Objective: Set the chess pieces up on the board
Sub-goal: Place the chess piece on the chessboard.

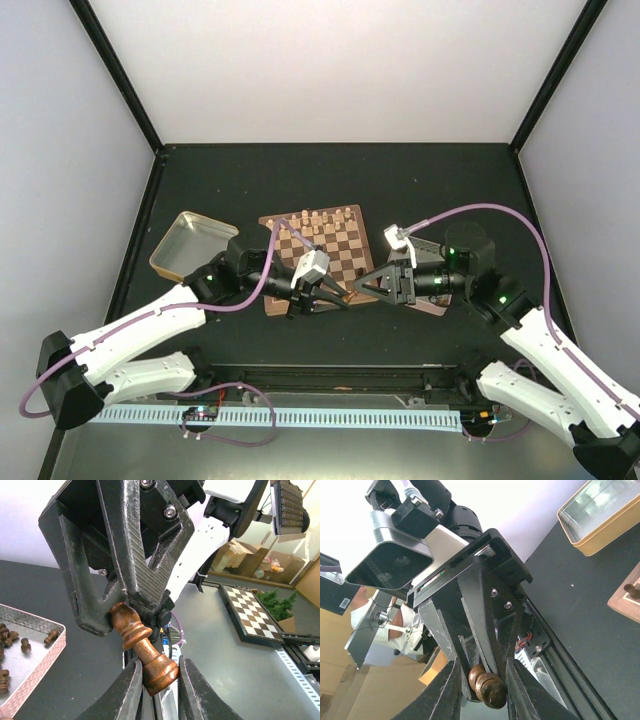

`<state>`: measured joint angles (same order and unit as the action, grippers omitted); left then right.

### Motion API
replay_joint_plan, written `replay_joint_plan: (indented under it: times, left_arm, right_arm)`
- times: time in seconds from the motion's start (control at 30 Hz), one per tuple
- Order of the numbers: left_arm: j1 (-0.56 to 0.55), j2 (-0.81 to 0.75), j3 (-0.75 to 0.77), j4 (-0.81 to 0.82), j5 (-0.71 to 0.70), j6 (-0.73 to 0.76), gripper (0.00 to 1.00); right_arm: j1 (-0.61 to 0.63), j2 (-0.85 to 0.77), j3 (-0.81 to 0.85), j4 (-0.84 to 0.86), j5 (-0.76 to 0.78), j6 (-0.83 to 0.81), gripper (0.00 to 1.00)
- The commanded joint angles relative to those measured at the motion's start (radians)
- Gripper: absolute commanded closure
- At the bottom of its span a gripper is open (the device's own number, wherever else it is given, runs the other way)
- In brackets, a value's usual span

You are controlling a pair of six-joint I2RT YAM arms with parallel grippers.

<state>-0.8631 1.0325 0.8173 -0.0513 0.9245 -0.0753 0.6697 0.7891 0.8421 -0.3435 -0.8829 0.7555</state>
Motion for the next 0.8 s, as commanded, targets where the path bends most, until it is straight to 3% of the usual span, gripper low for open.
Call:
replay_joint_plan:
  times: [0.0,0.2,0.4,0.5,0.57,0.73,0.77]
  left_arm:
    - [0.007,0.004,0.048,0.021,0.018,0.008,0.95]
    - [0.007,0.001,0.044,0.021,0.007,0.008,0.95]
    - [0.007,0.003,0.044,0.016,-0.033,0.003,0.94]
    - [0.007,0.002,0.043,0.006,-0.086,-0.005,0.90]
    - [0.008,0.001,0.044,-0.013,-0.150,-0.016,0.83]
    - [0.018,-0.021,0.017,-0.096,-0.435,-0.069,0.35]
    - [0.023,-0.035,0.006,-0.112,-0.515,-0.090,0.32]
  right_arm:
    - [-0.003,0.010,-0.005,0.025,-0.044,-0.018,0.75]
    - [-0.003,0.015,-0.014,0.017,-0.050,-0.028,0.75]
    - [-0.003,0.009,-0.011,0.018,-0.048,-0.026,0.94]
    - [-0.001,0.011,-0.003,-0.003,-0.006,-0.033,0.99]
    - [-0.002,0.018,0.009,-0.039,0.046,-0.055,0.99]
    - [-0.001,0.056,0.055,-0.114,0.248,-0.120,0.99]
    - [-0.001,0.074,0.073,-0.134,0.294,-0.140,0.99]
